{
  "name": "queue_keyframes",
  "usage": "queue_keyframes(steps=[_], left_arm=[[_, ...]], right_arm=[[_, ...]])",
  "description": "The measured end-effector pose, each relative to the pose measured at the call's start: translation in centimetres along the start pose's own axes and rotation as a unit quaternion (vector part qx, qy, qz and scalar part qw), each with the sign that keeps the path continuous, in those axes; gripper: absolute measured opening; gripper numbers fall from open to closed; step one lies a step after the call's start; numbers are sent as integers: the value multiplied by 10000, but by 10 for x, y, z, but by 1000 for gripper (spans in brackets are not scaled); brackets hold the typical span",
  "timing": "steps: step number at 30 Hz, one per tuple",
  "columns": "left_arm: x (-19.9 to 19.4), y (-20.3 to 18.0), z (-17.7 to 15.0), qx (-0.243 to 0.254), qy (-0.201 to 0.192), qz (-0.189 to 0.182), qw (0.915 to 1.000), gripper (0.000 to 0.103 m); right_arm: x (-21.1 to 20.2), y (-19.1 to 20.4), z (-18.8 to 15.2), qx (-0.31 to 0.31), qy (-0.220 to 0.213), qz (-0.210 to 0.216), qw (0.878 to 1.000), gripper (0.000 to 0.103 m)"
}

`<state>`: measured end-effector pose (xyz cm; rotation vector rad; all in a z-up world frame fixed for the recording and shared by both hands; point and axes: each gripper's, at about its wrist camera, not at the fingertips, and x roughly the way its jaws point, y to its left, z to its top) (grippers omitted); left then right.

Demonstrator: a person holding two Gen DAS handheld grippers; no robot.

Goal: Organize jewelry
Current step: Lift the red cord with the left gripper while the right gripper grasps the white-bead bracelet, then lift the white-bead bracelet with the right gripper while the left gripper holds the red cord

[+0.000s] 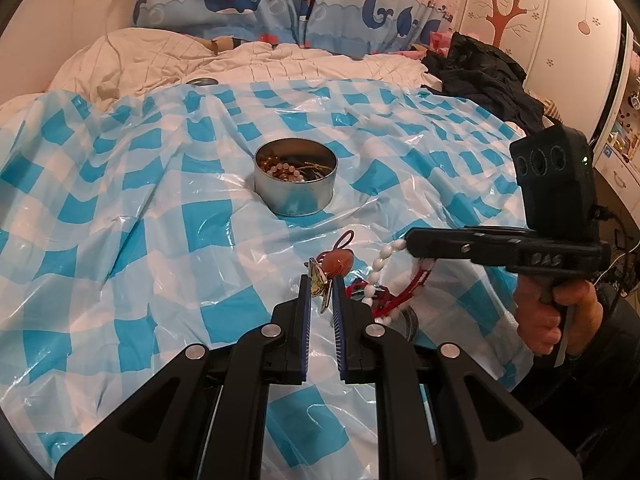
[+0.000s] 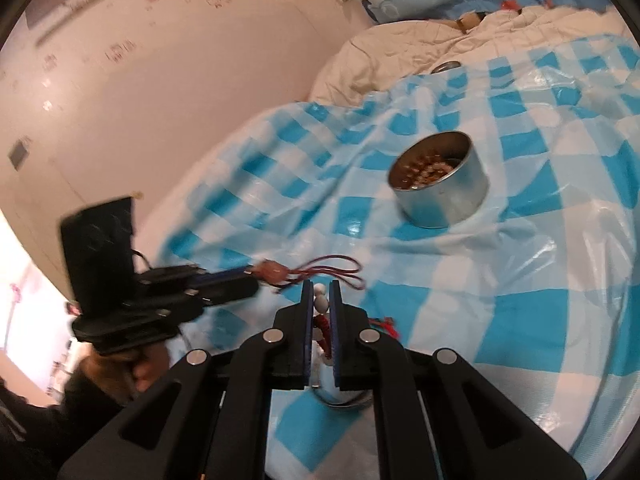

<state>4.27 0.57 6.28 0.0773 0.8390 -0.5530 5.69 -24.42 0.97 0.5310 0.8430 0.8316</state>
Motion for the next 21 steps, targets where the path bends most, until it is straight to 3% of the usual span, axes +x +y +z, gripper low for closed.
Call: queue_keyframes(steps=[1,2,3,4,5,9,12,13,15,21], left_arm=[[0,0,0,2,2,-2,10000,9],[0,0,0,7,5,-8,10000,9],[0,0,1,13,11,-8,10000,9],[1,0,1,21,19,-9,10000,9],[1,0,1,25,23,-11,10000,9],[1,-1,2,23,20,-3,10000,9],[1,-2,1,21,23,11,10000,9],[2,-2,2,20,22,12,10000,9],[2,-2,2,21,19,4,10000,9],[2,-3,2,33,35,5,10000,9]], right_arm=[[4,-3,0,54,161,33,9999,8],[9,-5,-1,48,309,-213,9993,8],[14,-6,-3,-64,443,-726,9964,8],[23,-5,-7,-376,602,-1509,9860,8],[28,-3,-10,-614,675,-1919,9772,8],[27,9,-10,-981,599,-2112,9707,8],[33,8,-15,-978,945,-1846,9734,9],[37,7,-17,-992,1051,-1867,9717,12],[37,5,-18,-990,1008,-2028,9690,29],[36,-13,-13,-471,923,-1775,9787,32]])
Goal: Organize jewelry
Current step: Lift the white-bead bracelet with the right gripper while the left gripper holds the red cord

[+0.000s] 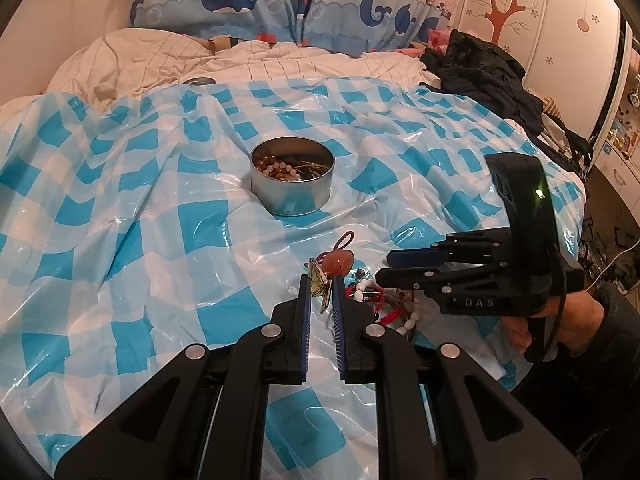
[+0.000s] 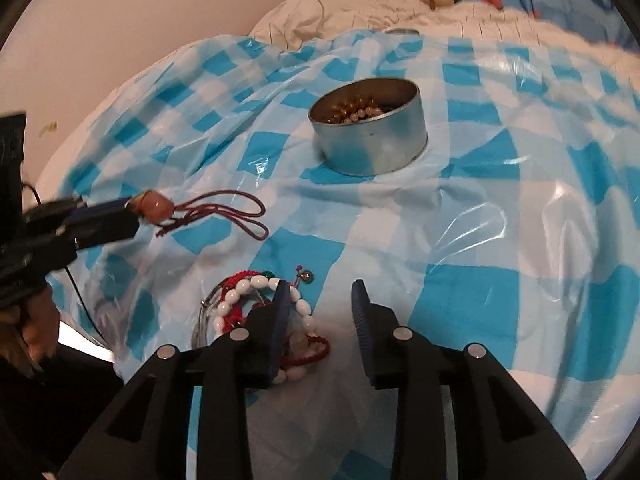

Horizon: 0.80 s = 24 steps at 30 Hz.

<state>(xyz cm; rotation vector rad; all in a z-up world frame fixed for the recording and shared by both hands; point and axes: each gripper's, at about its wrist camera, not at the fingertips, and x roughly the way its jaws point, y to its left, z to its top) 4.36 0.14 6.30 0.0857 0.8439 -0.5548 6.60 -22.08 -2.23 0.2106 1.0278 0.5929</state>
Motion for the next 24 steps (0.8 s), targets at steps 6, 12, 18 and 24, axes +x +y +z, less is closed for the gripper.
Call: queue_keyframes(steps=[6,12,18,24], left_arm=[[0,-1,0,1,2,8,10000,9],[0,0,1,-41,-61,33,10000,9],[3,1,0,-21,15,5,10000,9],[24,12,-7,-235,310,73,9992,9]], right_arm=[[10,7,1,-78,167,394,9991,9],[-17,12,7,-129,-406,930,9948,1],[-26,7,8,6,-459,1042,9935,2],[-17,-1,5,255,-313,754,9963,63]])
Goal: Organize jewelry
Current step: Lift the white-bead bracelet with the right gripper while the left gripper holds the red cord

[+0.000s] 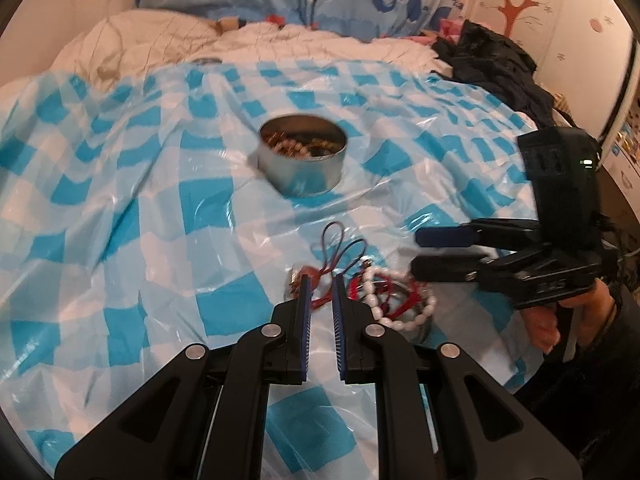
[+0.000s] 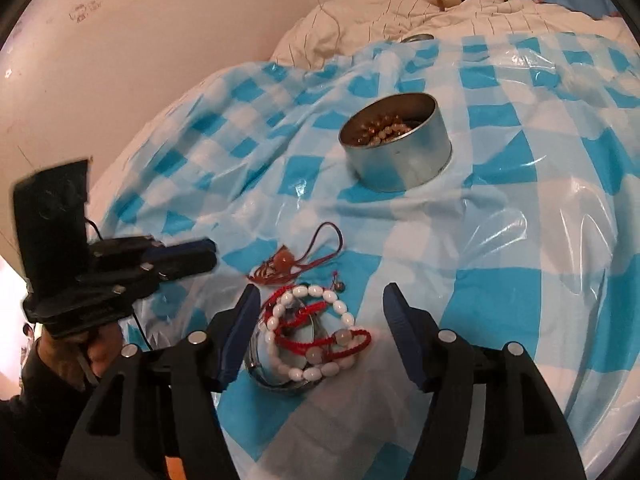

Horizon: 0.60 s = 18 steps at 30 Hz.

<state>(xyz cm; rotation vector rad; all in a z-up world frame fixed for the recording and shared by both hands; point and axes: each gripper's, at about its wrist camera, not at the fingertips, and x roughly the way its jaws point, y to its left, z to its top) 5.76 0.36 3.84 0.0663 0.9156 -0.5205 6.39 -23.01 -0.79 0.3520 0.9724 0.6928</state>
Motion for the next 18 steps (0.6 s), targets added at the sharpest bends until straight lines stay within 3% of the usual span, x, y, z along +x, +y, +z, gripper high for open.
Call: queue_keyframes(steps=[4,7,10,11,13,15,18], left_arm=[[17,5,0,-136,102,-10,9999,12],[34,4,0,-169,170,17,9997,31],[58,2,-2,-221,463,66,9987,28],[62,2,-2,-225,533,124,9982,16],[63,3,-3,-285,598,126,9977,15],[58,6,-2,-344,560,208,9976,15],[53,14,-1,-535,485,278,9970,15]], right_arm=[[-4,-2,1,-133,-157,-436,9988,62],[-3,7,-1,-585,-175,-977,9933,61],[9,20,-6,-1186,11,-1356,9836,53],[14,23,-8,-1371,86,-1451,9798,51],[25,30,-12,-1719,269,-1643,9710,37],[33,34,-15,-1987,385,-1793,9627,31],[36,35,-16,-2122,520,-1636,9620,21]])
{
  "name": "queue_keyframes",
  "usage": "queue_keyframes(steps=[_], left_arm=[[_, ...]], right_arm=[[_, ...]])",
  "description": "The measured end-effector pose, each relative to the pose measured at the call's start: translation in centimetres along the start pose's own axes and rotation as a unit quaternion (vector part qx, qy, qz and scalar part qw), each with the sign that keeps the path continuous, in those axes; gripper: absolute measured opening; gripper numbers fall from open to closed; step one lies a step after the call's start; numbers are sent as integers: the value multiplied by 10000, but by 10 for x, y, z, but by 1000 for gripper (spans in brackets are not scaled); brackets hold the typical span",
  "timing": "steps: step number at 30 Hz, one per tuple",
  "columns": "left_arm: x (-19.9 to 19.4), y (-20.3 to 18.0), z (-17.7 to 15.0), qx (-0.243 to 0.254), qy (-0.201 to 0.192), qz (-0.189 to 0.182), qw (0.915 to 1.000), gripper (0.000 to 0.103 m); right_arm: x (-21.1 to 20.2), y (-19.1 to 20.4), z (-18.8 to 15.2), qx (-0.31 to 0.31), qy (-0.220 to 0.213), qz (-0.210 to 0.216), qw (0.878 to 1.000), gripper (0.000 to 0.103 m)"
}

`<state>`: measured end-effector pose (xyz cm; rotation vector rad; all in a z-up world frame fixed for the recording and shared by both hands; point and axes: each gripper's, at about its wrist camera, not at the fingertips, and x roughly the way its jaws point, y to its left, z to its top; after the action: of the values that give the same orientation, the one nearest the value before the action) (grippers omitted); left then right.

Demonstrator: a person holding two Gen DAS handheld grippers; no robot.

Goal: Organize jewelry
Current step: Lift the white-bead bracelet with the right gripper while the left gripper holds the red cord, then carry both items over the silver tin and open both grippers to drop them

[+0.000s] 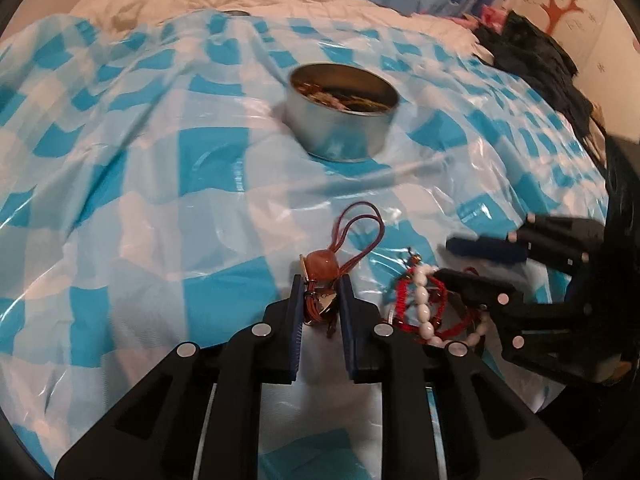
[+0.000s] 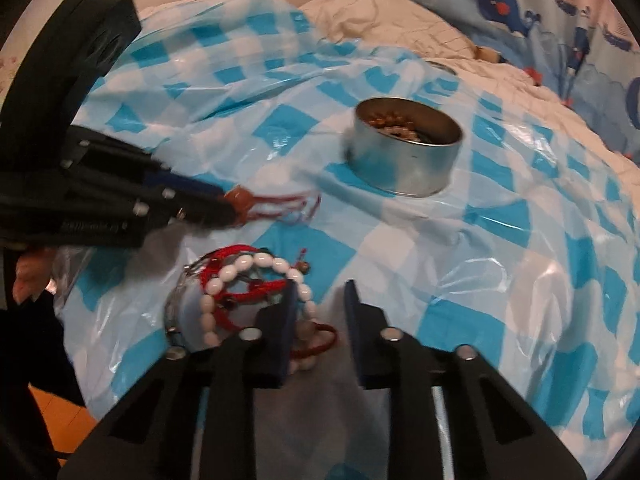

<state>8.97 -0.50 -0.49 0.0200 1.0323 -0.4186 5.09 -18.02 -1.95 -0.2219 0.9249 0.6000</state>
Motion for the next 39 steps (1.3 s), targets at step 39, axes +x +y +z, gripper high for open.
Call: queue_keyframes(steps=[39], left_arm=[[-63,-4,44,-410,-1280,-1130,9845,15]], right_arm=[[-65,-90,16,2448,-1996,2082,9257,8]])
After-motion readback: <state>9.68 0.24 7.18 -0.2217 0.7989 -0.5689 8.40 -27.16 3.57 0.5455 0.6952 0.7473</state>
